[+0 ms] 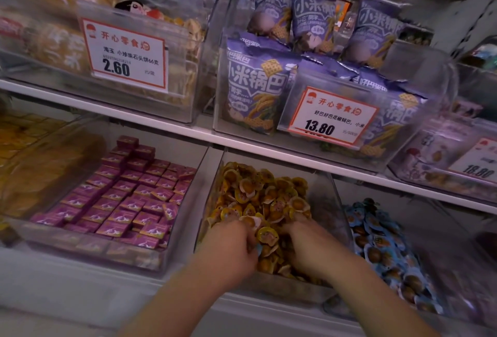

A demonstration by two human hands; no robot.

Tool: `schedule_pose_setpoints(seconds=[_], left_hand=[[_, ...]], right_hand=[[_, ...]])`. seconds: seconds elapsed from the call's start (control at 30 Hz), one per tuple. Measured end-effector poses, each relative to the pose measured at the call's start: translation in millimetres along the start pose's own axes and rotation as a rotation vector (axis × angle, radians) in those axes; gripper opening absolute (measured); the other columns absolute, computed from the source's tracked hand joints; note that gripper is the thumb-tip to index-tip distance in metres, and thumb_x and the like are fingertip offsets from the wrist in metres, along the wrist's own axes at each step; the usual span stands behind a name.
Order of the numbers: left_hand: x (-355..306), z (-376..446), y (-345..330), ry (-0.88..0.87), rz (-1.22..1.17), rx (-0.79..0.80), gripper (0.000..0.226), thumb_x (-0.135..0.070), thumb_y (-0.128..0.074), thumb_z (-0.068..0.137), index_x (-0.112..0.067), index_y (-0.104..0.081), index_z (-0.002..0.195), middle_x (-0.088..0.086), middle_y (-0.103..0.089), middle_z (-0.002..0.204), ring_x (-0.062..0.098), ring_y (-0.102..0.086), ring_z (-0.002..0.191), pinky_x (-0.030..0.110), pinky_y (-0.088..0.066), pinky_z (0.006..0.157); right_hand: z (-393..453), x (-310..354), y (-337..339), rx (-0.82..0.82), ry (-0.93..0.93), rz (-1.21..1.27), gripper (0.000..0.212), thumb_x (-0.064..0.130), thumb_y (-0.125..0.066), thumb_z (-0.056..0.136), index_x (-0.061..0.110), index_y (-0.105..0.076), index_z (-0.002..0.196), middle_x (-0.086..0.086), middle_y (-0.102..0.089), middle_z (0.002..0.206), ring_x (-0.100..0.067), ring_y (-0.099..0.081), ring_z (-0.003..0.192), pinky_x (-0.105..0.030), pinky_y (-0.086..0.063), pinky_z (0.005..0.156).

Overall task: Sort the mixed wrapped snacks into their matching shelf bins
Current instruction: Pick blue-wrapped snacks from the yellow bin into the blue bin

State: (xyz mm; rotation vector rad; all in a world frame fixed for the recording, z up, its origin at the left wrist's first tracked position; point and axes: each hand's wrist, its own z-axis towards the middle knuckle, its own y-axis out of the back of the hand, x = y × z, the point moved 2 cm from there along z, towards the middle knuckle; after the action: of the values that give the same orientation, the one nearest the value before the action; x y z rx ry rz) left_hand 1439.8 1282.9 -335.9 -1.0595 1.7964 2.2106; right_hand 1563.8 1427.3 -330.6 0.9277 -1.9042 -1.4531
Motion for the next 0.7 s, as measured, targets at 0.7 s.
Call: schedule_pose_setpoints(seconds=[0.7], left_hand=[[-2.9, 17.5, -5.9, 0.119, 0.047, 0.068, 0.048, -0.035, -0.063, 0.085, -0.031, -0.053, 0.132, 0.002, -0.049, 0.129, 0.024, -0.061, 0.11, 0.037, -0.053, 0.089]], right_hand=[[-41.3, 4.7, 26.5, -0.534, -0.127, 0.373, 0.01, 0.027, -0.062, 0.094, 0.032, -0.059, 0.086, 0.013, -0.062, 0.08, -0.003, -0.058, 0.069, -0.026, -0.05, 0.062]])
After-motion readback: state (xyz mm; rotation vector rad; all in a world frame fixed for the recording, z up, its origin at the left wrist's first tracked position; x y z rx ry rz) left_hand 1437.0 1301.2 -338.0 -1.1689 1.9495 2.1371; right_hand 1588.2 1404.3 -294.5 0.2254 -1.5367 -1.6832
